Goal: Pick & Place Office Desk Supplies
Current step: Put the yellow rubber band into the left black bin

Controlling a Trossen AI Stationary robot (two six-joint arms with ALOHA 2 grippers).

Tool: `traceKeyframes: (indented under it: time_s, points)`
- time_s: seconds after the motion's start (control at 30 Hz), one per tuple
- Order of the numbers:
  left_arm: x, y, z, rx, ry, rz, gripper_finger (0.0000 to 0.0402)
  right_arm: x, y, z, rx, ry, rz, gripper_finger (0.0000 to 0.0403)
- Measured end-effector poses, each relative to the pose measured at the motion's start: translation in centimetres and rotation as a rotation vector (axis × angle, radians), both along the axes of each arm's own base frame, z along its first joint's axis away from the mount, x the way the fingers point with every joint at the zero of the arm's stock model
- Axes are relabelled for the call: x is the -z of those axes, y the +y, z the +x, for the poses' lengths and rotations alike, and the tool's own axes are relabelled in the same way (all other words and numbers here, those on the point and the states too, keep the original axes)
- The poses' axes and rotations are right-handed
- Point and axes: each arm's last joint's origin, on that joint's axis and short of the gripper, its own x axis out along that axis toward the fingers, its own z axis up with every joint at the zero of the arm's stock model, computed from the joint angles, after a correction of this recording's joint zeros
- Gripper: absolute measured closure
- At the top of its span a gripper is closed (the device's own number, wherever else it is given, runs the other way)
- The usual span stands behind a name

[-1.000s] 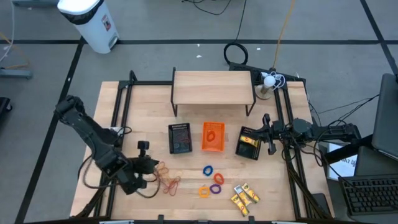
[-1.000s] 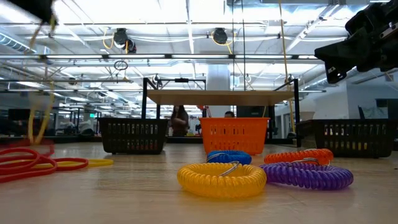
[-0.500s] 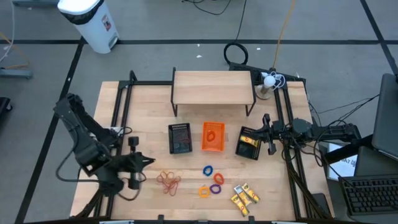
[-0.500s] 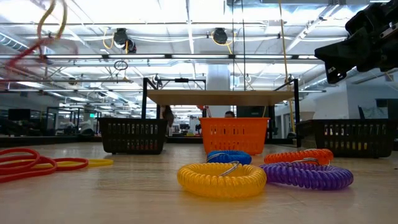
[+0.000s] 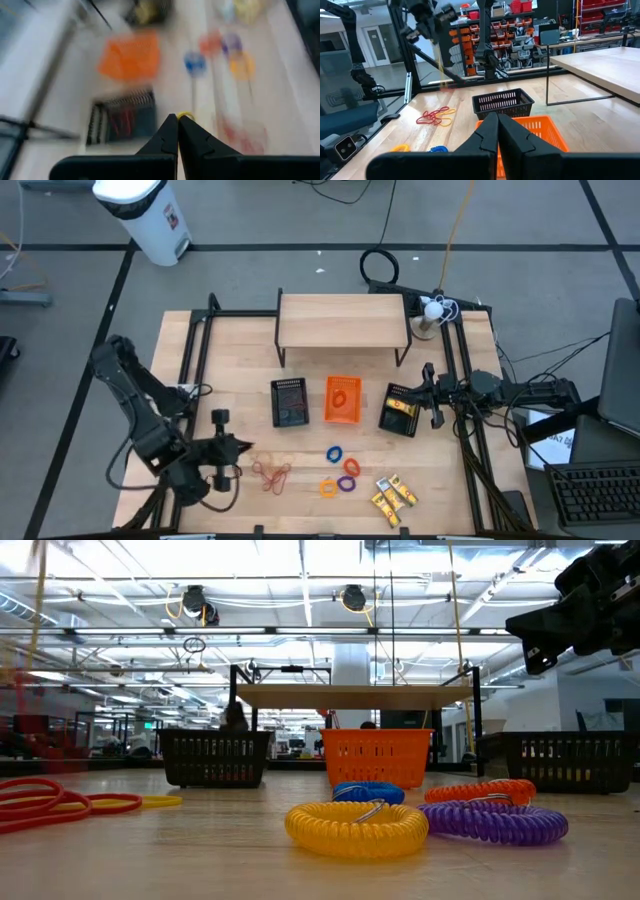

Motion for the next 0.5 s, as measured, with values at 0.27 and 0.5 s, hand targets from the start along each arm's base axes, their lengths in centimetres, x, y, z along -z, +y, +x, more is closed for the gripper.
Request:
traceKeyframes:
  time_s: [0.27, 0.5]
  points:
    - [1.24, -0.07, 0.01, 0.011, 0.098, 0.013, 0.0401, 0.0, 0.0, 0.03, 0.001, 0.001, 0.006, 0.0403]
    - [1.22, -0.03, -0.08, 0.015, 0.105, 0.011, 0.0401, -0.02, 0.0, 0.04, 0.0, 0.0, 0.005, 0.0403]
